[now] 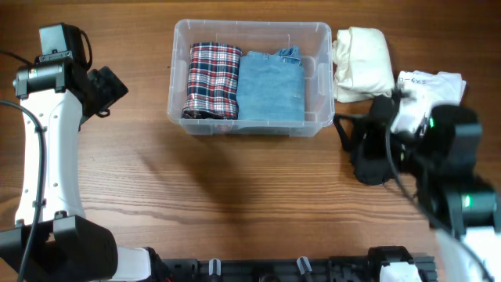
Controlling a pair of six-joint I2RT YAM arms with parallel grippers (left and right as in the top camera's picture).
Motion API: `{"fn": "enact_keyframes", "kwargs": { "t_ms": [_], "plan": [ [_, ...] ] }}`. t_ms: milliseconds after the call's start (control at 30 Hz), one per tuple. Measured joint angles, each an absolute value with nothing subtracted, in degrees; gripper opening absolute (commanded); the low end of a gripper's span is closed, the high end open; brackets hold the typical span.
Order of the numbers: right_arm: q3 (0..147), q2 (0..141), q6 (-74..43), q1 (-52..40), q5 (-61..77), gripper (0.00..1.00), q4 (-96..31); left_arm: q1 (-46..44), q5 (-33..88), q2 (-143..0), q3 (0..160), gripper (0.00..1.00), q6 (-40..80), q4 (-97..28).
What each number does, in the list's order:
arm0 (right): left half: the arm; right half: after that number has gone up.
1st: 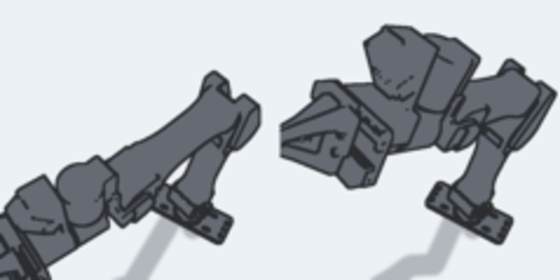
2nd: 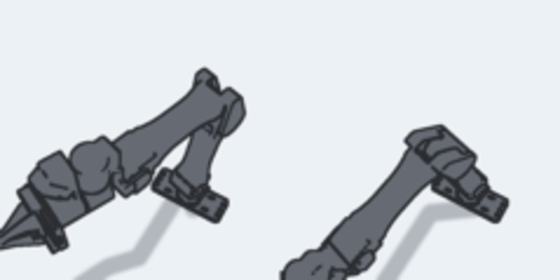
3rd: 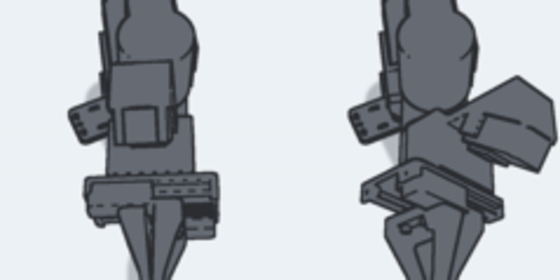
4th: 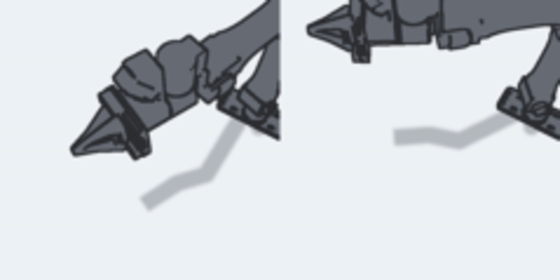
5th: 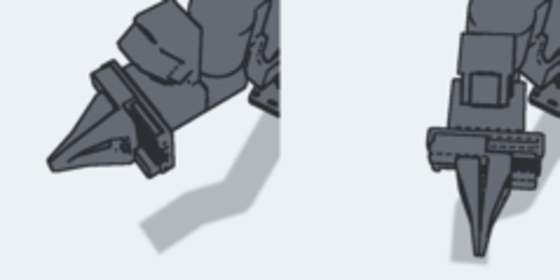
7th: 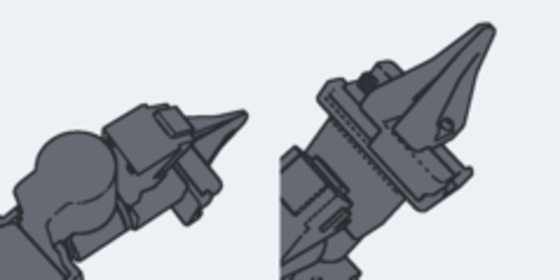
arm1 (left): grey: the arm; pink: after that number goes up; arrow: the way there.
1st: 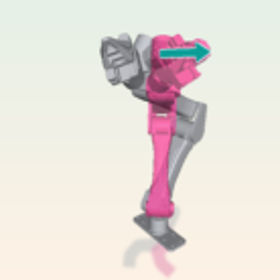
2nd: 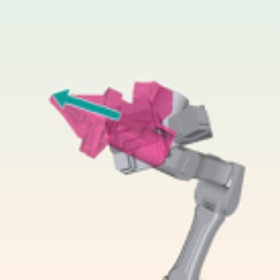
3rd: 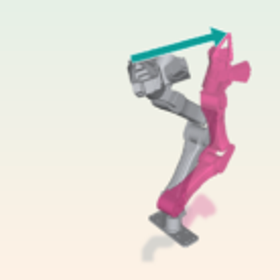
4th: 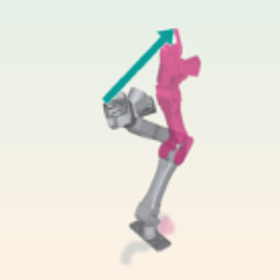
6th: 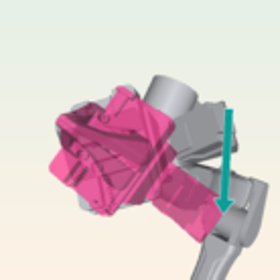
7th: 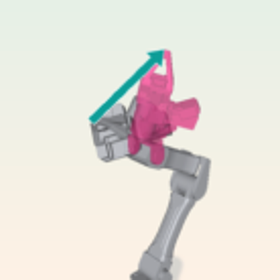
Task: Pack container
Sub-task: 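Reach the right gripper to the cream folded garment and grasp it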
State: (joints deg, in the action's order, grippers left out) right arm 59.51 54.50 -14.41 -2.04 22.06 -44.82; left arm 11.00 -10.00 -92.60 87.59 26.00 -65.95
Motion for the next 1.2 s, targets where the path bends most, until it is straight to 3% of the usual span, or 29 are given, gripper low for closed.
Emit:
{"fn": "enact_keyframes", "kwargs": {
  "t_ms": [200, 567, 800, 967, 1200],
  "plan": [
    [62.3, 65.5, -14.9, 4.0, 22.4, 1.00, -44.8, 11.0, -10.0, -92.6, 87.6, 1.00, 26.0, -66.0],
    [62.3, 83.5, -13.8, 23.8, 31.4, 1.00, -38.6, 11.0, -10.0, -92.6, 87.6, 1.00, 26.0, -66.0],
    [73.1, 89.7, -12.7, 22.9, 35.7, 1.00, -34.2, 11.0, -10.0, -92.6, 87.6, 1.00, 26.0, -66.0],
    [85.5, 99.9, -12.7, 22.2, 36.8, 1.00, -35.2, 11.0, -10.0, -92.6, 87.6, 1.00, 26.0, -66.0],
    [90.9, 113.9, -10.8, 21.6, 37.5, 1.00, -34.0, 11.0, -10.0, -92.6, 87.6, 1.00, 26.0, -66.0]
  ]
}}
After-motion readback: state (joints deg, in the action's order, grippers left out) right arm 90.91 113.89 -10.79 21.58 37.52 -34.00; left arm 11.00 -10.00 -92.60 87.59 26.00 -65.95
